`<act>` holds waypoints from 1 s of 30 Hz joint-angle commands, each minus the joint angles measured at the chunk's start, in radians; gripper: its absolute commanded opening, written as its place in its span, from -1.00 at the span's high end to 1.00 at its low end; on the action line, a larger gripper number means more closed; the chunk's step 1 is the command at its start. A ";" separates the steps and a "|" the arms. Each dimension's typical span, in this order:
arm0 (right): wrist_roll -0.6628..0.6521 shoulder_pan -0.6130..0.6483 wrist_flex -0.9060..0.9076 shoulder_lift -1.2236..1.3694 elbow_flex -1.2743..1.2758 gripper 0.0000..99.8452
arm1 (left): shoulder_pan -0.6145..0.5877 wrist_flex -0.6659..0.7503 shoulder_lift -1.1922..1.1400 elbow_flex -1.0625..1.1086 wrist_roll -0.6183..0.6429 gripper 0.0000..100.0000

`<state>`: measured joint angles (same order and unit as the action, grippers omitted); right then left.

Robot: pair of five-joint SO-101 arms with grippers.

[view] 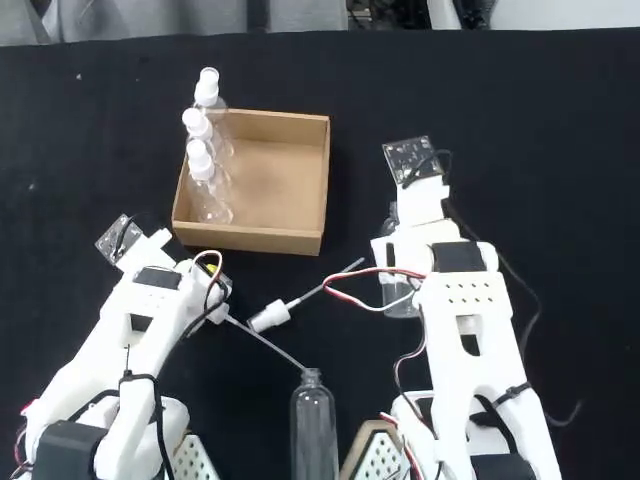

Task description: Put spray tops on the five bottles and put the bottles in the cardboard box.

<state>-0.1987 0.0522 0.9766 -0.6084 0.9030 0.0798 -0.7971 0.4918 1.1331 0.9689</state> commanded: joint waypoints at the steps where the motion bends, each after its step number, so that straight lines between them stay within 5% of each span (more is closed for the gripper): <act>1: 0.002 -0.025 -0.023 -0.038 -0.008 0.77 | 0.013 0.012 0.002 0.007 0.012 0.55; 11: 0.003 -0.025 -0.023 -0.038 -0.008 0.77 | 0.013 0.008 0.002 0.008 0.012 0.58; 16: 0.003 -0.025 -0.023 -0.038 -0.008 0.77 | 0.013 0.006 0.005 0.004 0.003 0.96; 30: 0.000 -0.025 -0.023 -0.038 -0.008 0.77 | -0.061 0.011 0.014 -0.001 0.005 0.94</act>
<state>-0.1987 0.0522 0.9766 -0.6084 0.9030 0.0783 -0.7879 0.4964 1.1439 0.9782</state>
